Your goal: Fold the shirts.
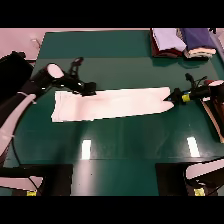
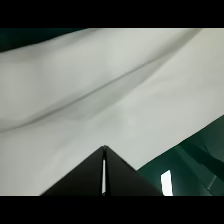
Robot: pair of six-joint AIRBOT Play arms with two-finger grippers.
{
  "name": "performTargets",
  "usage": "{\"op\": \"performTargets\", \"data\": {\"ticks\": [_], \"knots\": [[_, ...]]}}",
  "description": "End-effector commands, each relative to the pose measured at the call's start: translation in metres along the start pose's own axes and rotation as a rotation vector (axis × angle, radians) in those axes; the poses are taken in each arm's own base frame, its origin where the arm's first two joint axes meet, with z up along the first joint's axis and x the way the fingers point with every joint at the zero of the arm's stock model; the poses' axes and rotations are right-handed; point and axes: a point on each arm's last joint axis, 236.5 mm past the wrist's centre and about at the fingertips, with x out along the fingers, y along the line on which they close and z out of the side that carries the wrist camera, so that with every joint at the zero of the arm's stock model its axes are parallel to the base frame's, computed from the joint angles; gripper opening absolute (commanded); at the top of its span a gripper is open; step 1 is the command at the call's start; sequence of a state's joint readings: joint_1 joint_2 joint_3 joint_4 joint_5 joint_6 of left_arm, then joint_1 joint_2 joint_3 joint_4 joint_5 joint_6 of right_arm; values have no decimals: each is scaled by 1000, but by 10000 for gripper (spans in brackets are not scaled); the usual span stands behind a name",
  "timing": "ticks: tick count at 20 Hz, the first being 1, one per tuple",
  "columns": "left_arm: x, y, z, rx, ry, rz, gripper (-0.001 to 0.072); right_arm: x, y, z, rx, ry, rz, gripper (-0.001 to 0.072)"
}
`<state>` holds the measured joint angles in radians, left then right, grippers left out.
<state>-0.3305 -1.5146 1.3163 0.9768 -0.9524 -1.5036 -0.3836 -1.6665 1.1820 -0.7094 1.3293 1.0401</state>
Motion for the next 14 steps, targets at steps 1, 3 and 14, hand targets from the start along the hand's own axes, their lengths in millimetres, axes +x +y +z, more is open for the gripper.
{"op": "performTargets", "data": {"ticks": [1,3,14], "knots": [[45,-29,-2,52,26,-24,23,-36,56,20,-142,-87,21,14],[69,-40,-3,76,53,-35,23,-61,107,27,-235,-138,15,14],[128,-52,-5,79,80,-53,23,-62,348,-22,-666,-184,141,14]]}}
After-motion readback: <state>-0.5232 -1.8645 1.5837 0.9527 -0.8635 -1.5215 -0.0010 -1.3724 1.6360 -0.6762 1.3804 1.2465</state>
